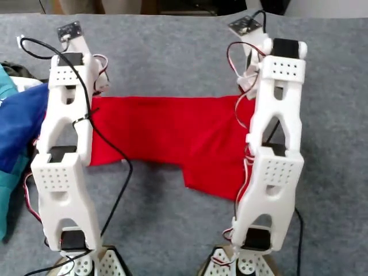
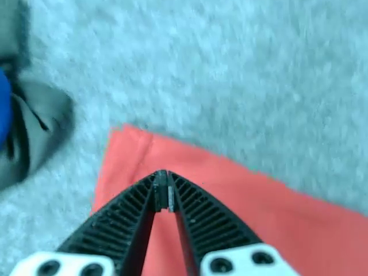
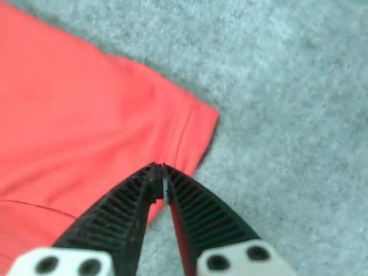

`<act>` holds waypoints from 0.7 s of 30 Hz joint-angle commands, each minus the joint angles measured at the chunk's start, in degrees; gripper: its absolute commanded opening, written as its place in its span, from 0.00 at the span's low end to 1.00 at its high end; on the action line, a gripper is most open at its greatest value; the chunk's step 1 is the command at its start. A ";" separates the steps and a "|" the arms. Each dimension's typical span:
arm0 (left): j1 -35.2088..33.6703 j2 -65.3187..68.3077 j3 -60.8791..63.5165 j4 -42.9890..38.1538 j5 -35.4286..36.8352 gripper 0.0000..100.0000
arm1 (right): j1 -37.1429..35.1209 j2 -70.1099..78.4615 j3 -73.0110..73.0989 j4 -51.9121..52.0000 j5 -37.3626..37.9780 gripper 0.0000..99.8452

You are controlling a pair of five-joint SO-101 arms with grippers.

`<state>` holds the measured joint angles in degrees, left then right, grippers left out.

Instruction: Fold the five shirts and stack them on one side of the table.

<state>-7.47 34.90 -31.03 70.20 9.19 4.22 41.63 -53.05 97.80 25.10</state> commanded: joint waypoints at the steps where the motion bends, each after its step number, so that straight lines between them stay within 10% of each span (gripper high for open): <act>1: -1.76 1.01 0.79 -4.48 0.26 0.02 | 1.27 -3.82 2.24 -1.58 0.35 0.00; 21: -6.59 12.53 -4.40 -6.77 -0.26 0.02 | 4.79 -4.09 35.21 -29.27 0.09 0.00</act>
<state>-11.16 47.38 -33.67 63.87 9.45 6.24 38.20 -15.08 68.70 25.10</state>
